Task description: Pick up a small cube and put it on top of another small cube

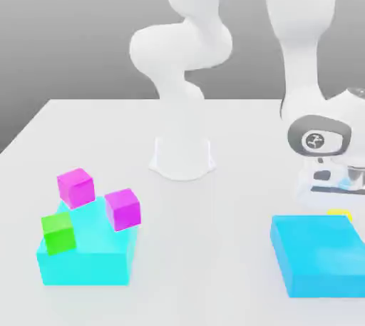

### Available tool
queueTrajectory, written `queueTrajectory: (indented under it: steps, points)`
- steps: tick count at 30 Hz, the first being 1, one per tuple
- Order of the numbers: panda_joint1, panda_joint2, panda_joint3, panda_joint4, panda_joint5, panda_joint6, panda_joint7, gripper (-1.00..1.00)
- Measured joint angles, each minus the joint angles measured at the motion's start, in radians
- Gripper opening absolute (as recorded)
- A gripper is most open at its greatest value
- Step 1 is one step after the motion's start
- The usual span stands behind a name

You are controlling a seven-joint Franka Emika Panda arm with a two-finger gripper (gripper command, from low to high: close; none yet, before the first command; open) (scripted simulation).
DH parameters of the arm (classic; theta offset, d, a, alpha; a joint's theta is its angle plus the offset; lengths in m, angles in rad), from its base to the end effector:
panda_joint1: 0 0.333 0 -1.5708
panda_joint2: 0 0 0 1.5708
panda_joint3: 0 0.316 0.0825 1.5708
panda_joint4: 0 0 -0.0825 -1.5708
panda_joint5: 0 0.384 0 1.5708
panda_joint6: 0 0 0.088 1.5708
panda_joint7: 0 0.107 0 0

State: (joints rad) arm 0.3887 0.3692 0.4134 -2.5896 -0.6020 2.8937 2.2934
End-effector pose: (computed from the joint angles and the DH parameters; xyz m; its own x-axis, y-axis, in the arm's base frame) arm 0.2548 0.3377 0.1398 0.5982 -0.8013 -0.0068 -0.8014 -0.5981 -0.0049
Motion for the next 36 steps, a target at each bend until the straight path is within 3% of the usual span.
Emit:
queueTrajectory:
  steps: [7,15,27,32,33,36]
  points:
    - [-0.155,-0.178,0.19,-0.06,0.268,-0.104,-0.19,-1.0]
    - [-0.442,-0.418,0.023,-0.128,0.435,-0.258,-0.007,-1.0]
    - [-0.734,-0.762,-0.243,-0.234,0.635,-0.467,0.305,-1.0]
    - [-0.823,-0.678,-0.29,-0.284,0.665,-0.327,0.384,-1.0]
    - [-0.825,-0.653,-0.29,-0.291,0.665,-0.295,0.387,1.0]
    - [-0.825,-0.653,-0.29,-0.291,0.665,-0.295,0.387,1.0]
